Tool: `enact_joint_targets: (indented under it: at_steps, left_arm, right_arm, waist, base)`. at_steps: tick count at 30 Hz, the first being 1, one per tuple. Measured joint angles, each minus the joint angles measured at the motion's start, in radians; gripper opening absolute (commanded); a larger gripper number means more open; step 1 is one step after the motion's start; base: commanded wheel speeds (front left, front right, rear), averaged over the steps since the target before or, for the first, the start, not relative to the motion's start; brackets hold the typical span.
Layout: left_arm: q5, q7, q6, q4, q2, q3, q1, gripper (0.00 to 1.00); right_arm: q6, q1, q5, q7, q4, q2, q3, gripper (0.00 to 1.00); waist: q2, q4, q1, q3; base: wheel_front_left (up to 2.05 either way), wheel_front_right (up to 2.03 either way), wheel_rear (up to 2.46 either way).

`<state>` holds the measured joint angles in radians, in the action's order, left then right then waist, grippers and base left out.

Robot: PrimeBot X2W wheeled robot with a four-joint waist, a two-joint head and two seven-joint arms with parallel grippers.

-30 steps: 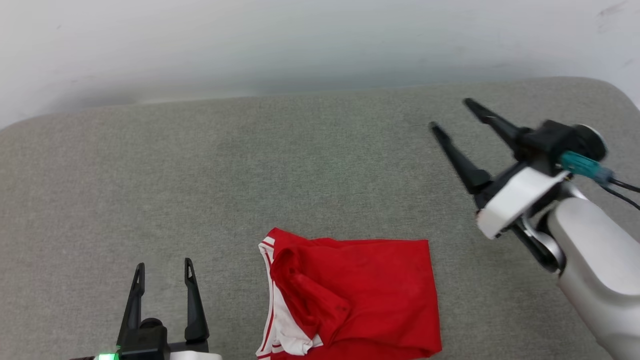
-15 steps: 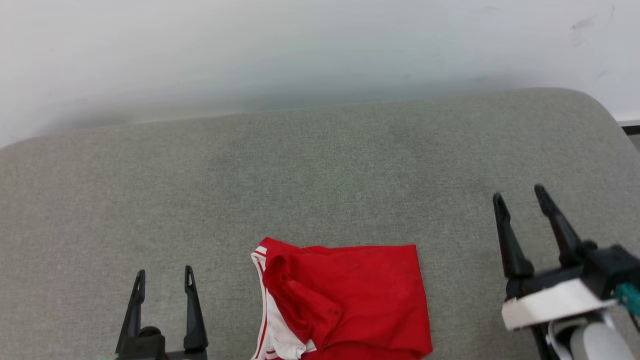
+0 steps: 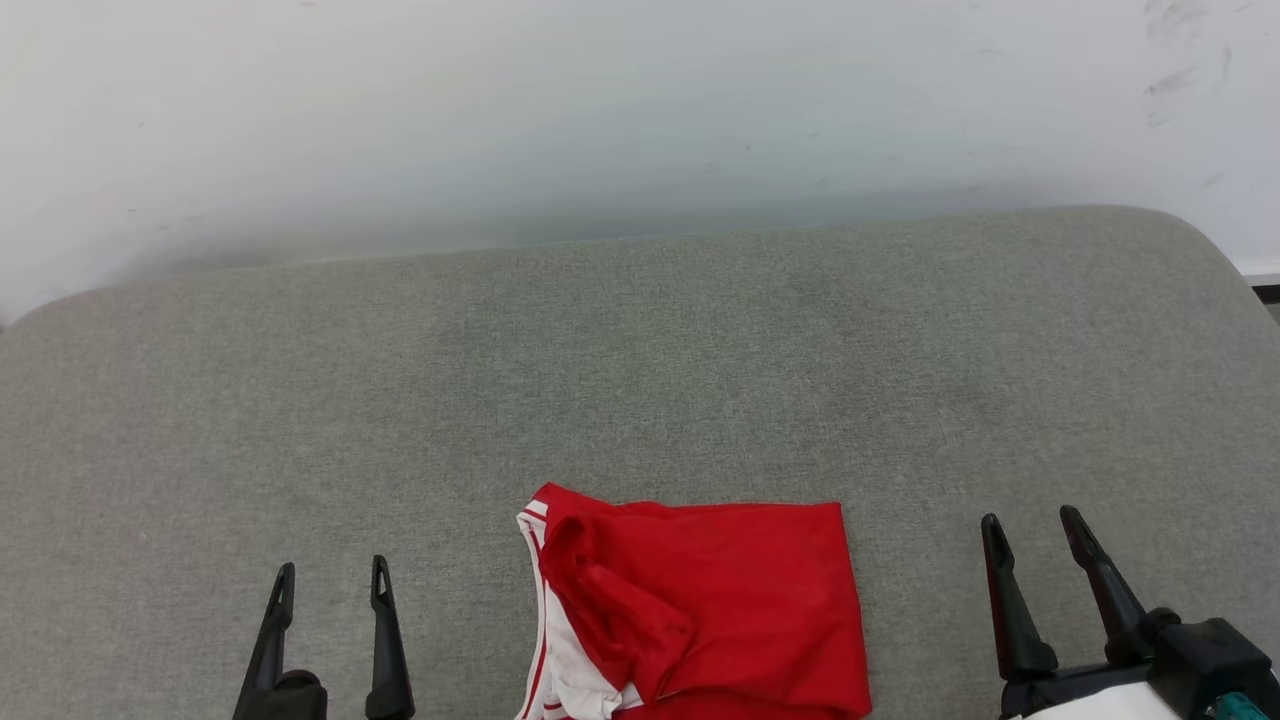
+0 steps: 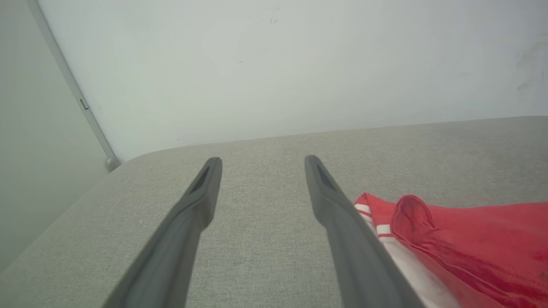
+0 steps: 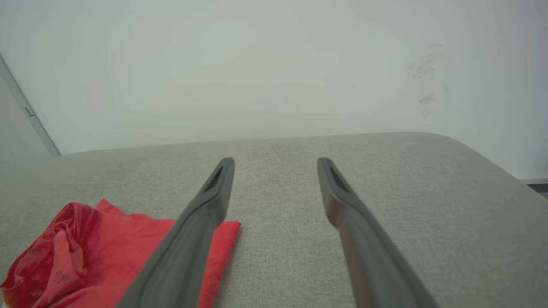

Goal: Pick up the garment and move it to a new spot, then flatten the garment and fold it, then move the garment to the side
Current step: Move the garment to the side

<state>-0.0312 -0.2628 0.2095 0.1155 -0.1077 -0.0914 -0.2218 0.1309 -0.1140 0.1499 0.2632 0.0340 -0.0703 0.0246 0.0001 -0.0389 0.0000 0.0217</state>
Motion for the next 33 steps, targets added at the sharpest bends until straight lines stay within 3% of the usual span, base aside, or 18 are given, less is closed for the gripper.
enact_joint_targets:
  at_steps: [7,11,15,18,19,20,23,24,29,33]
  left_arm:
    - [-0.004,0.000,-0.012,-0.010,0.006,0.011,0.000,1.00]
    - [-0.006,0.000,-0.023,-0.016,0.012,0.020,0.007,1.00]
    - [-0.006,0.000,-0.029,-0.020,0.016,0.029,0.018,1.00]
    - [-0.005,0.000,-0.034,-0.022,0.020,0.032,0.023,1.00]
    - [-0.005,0.000,-0.034,-0.022,0.020,0.032,0.023,1.00]
    - [-0.005,0.000,-0.040,-0.024,0.021,0.034,0.025,1.00]
    - [-0.005,0.000,-0.043,-0.026,0.023,0.038,0.040,1.00]
    - [-0.005,0.000,-0.043,-0.026,0.023,0.038,0.040,1.00]
    - [0.000,0.000,-0.060,-0.028,0.026,0.041,0.070,1.00]
    - [0.002,0.000,-0.069,-0.029,0.028,0.044,0.093,1.00]
  right_arm:
    - [0.000,0.085,-0.021,0.000,-0.042,-0.019,-0.011,1.00]
    - [0.000,0.254,-0.028,-0.011,-0.061,-0.131,0.043,1.00]
    - [0.000,0.393,0.017,-0.170,-0.046,-0.260,0.153,1.00]
    - [0.000,0.454,0.155,-0.415,-0.014,-0.359,0.281,1.00]
    - [0.000,0.454,0.155,-0.415,-0.014,-0.359,0.281,1.00]
    - [0.000,0.486,0.291,-0.560,-0.009,-0.411,0.337,1.00]
    - [0.000,0.522,0.490,-0.731,0.007,-0.467,0.357,1.00]
    - [0.000,0.522,0.490,-0.731,0.007,-0.467,0.357,1.00]
    - [0.000,0.510,0.759,-0.931,0.057,-0.502,0.380,1.00]
    - [0.000,0.473,0.867,-0.989,0.082,-0.506,0.408,1.00]
  waist:
    - [0.0000,0.001,0.0000,0.006]
    - [0.0000,0.002,0.0000,0.018]
    - [0.0000,0.004,0.0000,0.030]
    - [0.0000,0.005,0.0000,0.039]
    - [0.0000,0.005,0.0000,0.039]
    - [0.0000,0.007,0.0000,0.046]
    - [0.0000,0.009,0.0000,0.060]
    - [0.0000,0.009,0.0000,0.060]
    - [0.0000,0.019,0.0000,0.088]
    - [-0.0001,0.029,0.0000,0.118]
  base:
    - [0.00,0.00,0.00]
    - [0.00,0.00,0.00]
    - [0.00,0.00,0.00]
    - [0.00,0.00,0.00]
    - [0.00,0.00,0.00]
    - [0.00,0.00,0.00]
    - [0.00,0.00,0.00]
    - [0.00,0.00,0.00]
    - [0.00,0.00,0.00]
    - [0.00,0.00,0.00]
